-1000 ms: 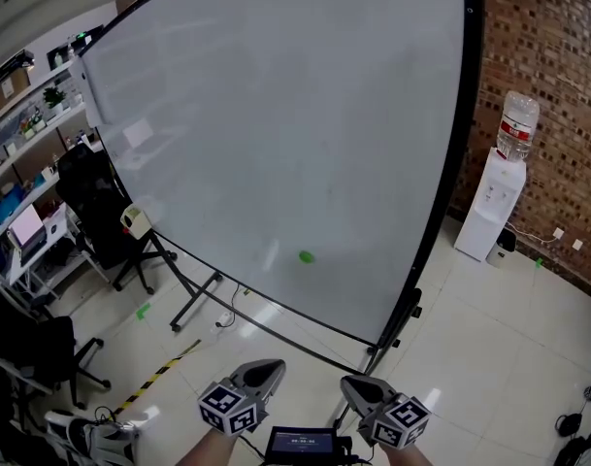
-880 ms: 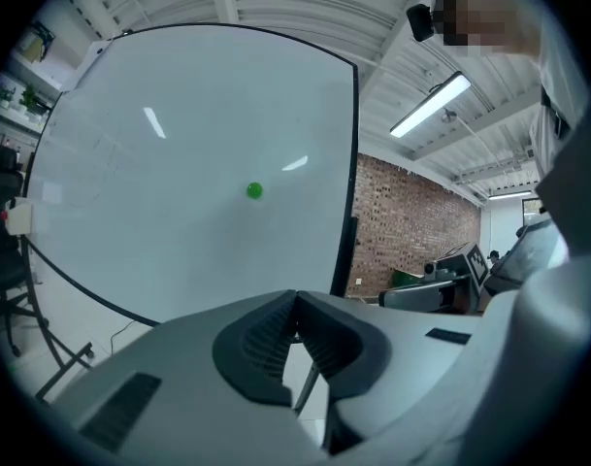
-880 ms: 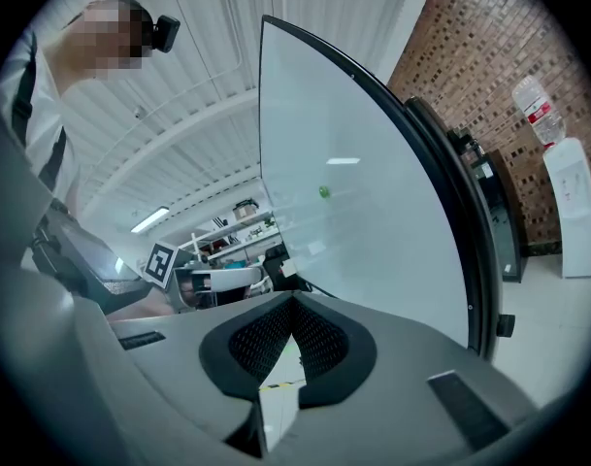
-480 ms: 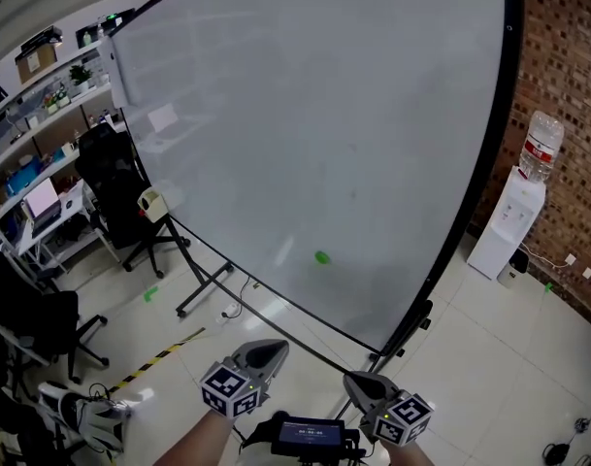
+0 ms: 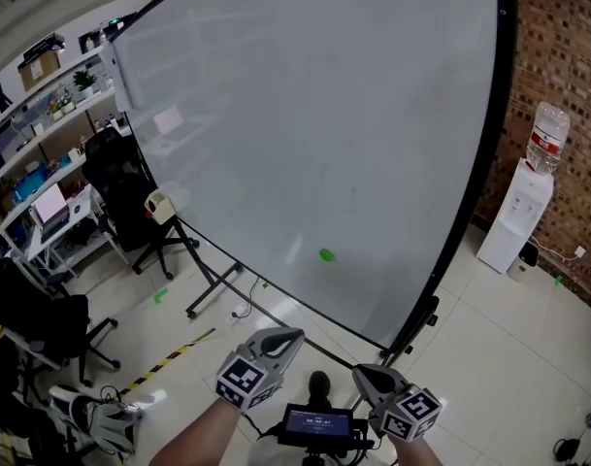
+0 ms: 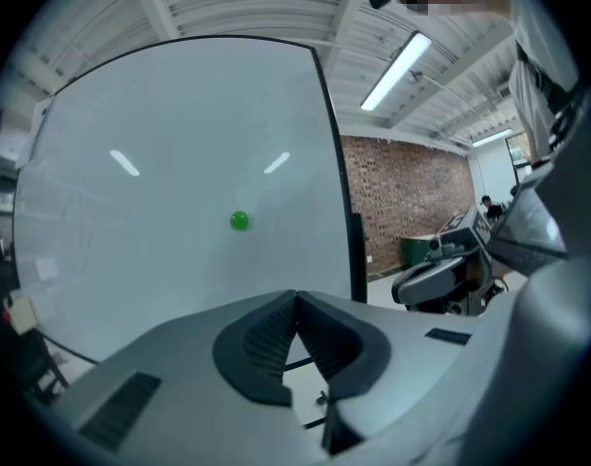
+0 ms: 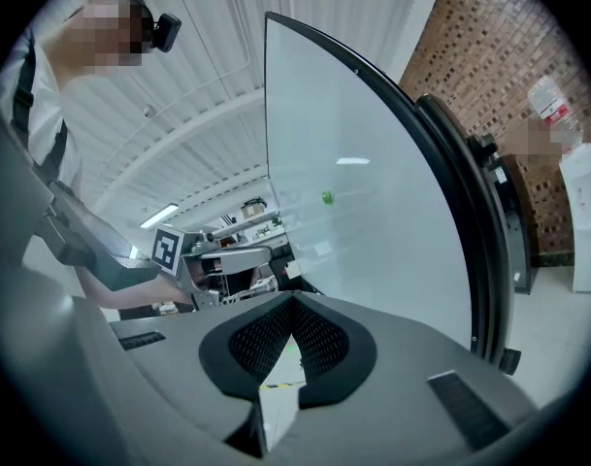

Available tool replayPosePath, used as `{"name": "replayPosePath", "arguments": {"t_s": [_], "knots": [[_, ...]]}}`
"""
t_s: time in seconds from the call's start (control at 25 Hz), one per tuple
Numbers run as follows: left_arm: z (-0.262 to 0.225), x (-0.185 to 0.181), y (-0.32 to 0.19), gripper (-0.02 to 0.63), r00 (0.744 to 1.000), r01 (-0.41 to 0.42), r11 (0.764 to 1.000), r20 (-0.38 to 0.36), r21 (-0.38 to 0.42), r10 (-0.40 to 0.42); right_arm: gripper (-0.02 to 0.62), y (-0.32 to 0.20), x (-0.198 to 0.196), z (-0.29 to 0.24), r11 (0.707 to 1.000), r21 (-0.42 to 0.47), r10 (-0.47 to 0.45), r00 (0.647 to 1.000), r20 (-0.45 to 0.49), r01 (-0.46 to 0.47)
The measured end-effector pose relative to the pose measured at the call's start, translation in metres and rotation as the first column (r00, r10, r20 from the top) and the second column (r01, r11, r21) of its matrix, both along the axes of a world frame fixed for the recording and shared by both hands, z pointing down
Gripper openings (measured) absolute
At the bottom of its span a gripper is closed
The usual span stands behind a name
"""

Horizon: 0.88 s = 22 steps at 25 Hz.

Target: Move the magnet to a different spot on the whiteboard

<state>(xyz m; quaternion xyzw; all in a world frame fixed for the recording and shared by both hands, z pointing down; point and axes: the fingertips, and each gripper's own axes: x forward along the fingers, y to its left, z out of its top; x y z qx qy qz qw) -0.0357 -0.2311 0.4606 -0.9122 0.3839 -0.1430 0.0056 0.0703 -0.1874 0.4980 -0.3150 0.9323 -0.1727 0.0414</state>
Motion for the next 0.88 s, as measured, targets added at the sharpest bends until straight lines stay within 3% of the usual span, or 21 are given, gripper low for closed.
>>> {"name": "replayPosePath", "arguments": {"t_s": [0.16, 0.28, 0.36, 0.48, 0.56, 0.76, 0.88], "knots": [[-0.003, 0.005, -0.012, 0.034, 0.993, -0.031, 0.997, 0.115, 0.078, 0.022, 0.021, -0.004, 0.0, -0.002, 1.0, 0.01, 0.013, 1.0, 0.005, -0.013], [-0.002, 0.015, -0.022, 0.034, 0.985, -0.086, 0.993, 0.154, 0.082, 0.073, 0.021, -0.008, 0.006, 0.0, 0.999, 0.011, 0.034, 0.999, 0.001, -0.034], [0.001, 0.021, -0.028, 0.034, 0.968, -0.138, 0.988, 0.221, 0.074, 0.119, 0.021, -0.01, 0.008, -0.001, 0.999, 0.013, 0.042, 0.999, -0.001, -0.042], [0.002, 0.019, -0.044, 0.034, 0.904, -0.177, 0.98, 0.41, 0.092, 0.125, 0.021, -0.014, 0.013, -0.005, 0.999, 0.011, 0.051, 0.999, 0.001, -0.051], [-0.004, 0.019, -0.056, 0.034, 0.861, -0.195, 0.971, 0.499, 0.14, 0.101, 0.021, -0.017, 0.017, -0.004, 0.998, 0.003, 0.062, 0.998, 0.004, -0.062], [-0.015, 0.022, -0.075, 0.034, 0.782, -0.251, 0.932, 0.622, 0.263, 0.035, 0.021, -0.024, 0.015, 0.001, 0.998, 0.001, 0.062, 0.998, 0.006, -0.062], [-0.027, 0.029, -0.081, 0.034, 0.749, -0.264, 0.913, 0.662, 0.311, -0.009, 0.021, -0.03, 0.017, 0.001, 0.998, -0.003, 0.063, 0.998, 0.009, -0.063]]}}
